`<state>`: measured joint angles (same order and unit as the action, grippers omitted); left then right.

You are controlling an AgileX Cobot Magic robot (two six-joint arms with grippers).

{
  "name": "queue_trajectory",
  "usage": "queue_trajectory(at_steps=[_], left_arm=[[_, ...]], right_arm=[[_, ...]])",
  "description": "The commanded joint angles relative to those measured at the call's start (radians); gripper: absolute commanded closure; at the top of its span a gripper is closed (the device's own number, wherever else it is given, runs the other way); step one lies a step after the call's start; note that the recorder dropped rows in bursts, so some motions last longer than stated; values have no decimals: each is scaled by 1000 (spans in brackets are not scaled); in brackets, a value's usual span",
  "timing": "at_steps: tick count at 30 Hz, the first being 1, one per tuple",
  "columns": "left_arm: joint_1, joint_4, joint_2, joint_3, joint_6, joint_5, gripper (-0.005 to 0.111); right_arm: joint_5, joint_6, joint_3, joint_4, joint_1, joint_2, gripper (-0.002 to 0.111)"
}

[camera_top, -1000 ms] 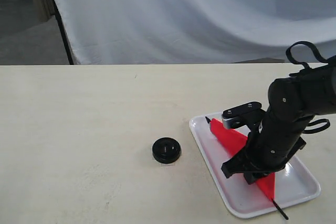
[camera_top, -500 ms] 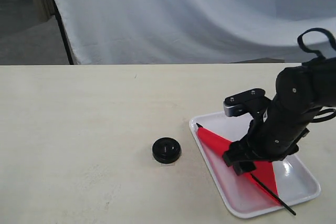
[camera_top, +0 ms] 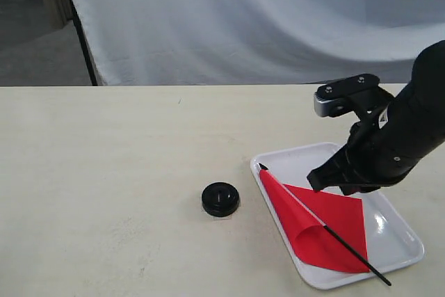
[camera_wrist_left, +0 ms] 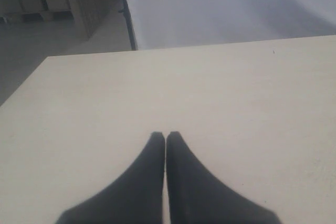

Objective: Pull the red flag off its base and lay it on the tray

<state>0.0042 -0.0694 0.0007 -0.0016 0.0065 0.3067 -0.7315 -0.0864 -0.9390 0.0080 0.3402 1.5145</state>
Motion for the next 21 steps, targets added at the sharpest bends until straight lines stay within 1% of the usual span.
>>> queue_trajectory(at_steps=[1,6,10,16,21], left_arm=[[-3,-5,-1,2,-7,-8,105],[-3,-5,-1,2,-7,-8,105],[-3,-5,-1,2,-7,-8,105],[-3,-5,-1,2,-7,-8,105],[-3,-5,-1,2,-7,-8,105]], right_arm=[[-105,-24,-2,-1,-16,-8,109],[-160,-24,8,45,-90,-31,109],[-126,-21,74,51,-183,-122,109],[-55,26,189,72,-347,-344,109],[102,86,283,76,-384,-626,109]])
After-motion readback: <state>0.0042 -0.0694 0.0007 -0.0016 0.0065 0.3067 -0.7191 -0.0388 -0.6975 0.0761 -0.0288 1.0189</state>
